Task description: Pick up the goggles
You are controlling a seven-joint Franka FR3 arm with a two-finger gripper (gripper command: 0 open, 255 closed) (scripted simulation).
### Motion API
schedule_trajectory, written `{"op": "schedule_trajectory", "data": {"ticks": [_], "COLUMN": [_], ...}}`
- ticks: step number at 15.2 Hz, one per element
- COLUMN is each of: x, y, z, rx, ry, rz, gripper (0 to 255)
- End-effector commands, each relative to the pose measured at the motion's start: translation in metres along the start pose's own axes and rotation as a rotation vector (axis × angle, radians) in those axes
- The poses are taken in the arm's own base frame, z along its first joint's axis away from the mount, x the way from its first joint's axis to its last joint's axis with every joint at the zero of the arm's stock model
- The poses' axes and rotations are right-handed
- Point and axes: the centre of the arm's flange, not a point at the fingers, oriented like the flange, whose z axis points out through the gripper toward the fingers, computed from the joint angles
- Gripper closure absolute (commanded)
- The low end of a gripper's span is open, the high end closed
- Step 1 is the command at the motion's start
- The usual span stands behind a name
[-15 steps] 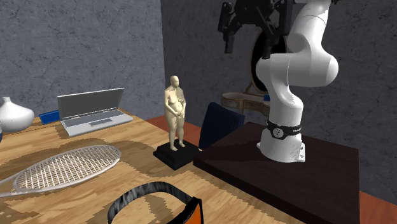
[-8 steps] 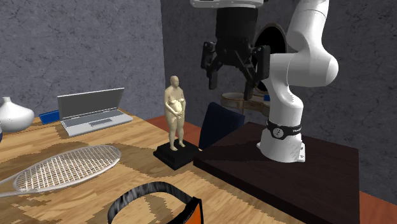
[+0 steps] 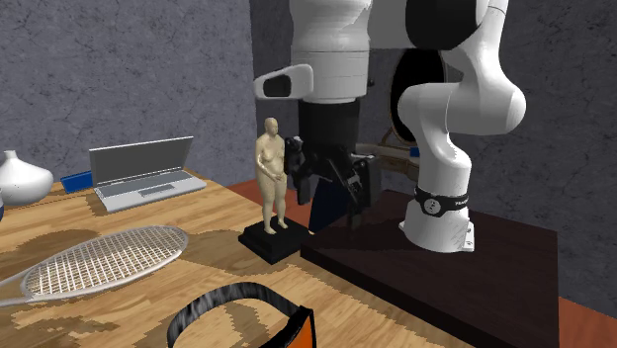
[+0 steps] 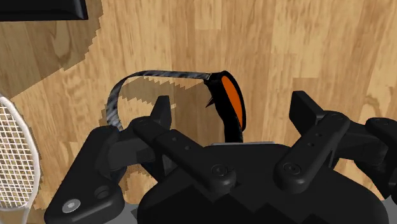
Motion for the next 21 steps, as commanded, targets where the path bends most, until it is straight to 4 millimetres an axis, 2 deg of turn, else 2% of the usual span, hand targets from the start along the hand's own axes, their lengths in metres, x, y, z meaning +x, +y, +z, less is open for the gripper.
{"op": "schedule_trajectory", "data": {"ticks": [1, 9, 17, 19, 20, 21], "x": [0.013, 0.067, 0.073, 0.073, 0.073, 0.073], "y": [-0.001, 0.004, 0.002, 0.001, 0.002, 0.002], "z": [0.025, 0.119, 0.162, 0.165, 0.165, 0.165], "rx": [0.008, 0.041, 0.043, 0.043, 0.043, 0.043], "ry": [-0.004, -0.027, -0.028, -0.028, -0.028, -0.028], "rz": [-0.003, -0.016, -0.017, -0.017, -0.017, -0.017], "gripper": [0, 0, 0, 0, 255, 255]}}
